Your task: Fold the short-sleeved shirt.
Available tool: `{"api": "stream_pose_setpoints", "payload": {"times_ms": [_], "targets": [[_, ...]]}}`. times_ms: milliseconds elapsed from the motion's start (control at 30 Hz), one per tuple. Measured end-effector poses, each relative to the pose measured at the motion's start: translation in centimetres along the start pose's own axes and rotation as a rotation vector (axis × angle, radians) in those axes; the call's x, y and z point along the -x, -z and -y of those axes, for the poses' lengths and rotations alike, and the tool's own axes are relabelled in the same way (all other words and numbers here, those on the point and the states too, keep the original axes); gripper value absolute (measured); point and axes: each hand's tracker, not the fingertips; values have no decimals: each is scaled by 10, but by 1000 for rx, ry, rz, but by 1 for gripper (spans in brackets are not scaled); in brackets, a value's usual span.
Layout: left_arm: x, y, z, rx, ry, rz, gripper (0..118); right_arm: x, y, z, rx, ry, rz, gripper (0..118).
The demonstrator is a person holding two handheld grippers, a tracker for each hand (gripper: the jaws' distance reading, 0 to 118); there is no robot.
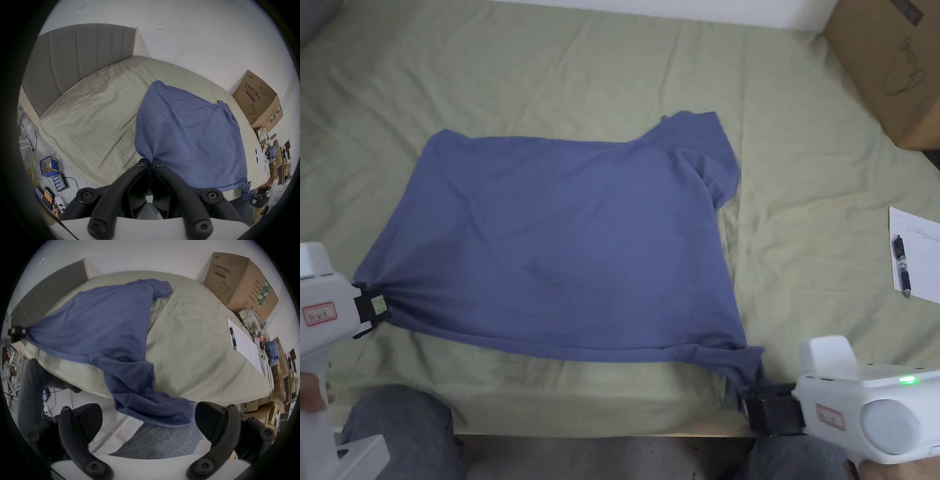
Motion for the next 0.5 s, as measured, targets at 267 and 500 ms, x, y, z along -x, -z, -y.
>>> {"api": "stream_pose_setpoints", "payload": {"times_ms": [267, 500], "targets": [[1, 6, 5, 22, -9, -12, 2, 6, 16, -13, 43, -11, -21, 18], [5, 6, 5, 26, -30, -6, 2, -6, -3, -18, 18, 140, -128, 3]]}}
